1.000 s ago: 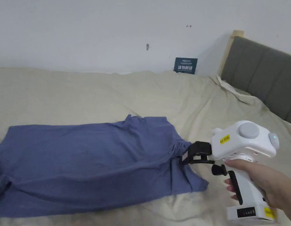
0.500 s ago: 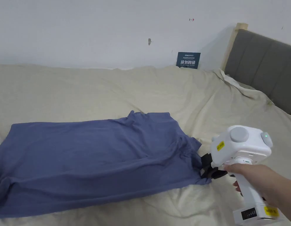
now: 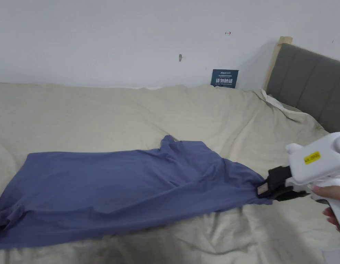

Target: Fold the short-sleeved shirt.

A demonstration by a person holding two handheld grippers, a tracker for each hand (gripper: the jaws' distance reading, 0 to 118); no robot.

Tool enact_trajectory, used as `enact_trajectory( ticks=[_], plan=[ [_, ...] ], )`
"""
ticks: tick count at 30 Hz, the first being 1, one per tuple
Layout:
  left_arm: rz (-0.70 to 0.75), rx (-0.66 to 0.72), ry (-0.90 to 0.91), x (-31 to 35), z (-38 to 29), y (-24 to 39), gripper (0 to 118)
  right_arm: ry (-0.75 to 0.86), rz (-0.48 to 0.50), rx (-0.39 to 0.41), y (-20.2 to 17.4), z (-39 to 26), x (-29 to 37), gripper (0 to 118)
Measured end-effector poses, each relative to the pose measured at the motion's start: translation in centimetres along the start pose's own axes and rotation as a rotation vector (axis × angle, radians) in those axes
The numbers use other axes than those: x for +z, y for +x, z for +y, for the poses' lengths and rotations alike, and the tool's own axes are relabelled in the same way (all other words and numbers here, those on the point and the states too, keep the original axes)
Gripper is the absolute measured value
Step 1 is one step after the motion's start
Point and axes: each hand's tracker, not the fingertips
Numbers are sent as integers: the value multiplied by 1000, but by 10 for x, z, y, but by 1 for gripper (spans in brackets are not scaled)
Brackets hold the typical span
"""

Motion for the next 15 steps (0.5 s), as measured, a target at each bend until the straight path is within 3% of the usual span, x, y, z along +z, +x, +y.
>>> enact_trajectory(
  ticks=[6, 11, 13, 14, 15],
  plan=[
    [-25, -27, 7, 31, -64, 4, 9, -34, 51, -3, 15, -72, 19, 6],
    [-64, 10, -21, 1, -102, -2, 9, -112, 18, -73, 32, -130, -17, 6],
    [-47, 24, -17, -20, -108, -5, 9, -109, 15, -64, 41, -130, -36, 7],
    [-44, 48, 3, -24, -111, -7, 9, -101, 6, -48, 37, -136, -41, 9],
    [-52, 81, 24, -23, -113, -9, 9, -70, 2, -5, 42, -135, -45, 20]
  ],
)
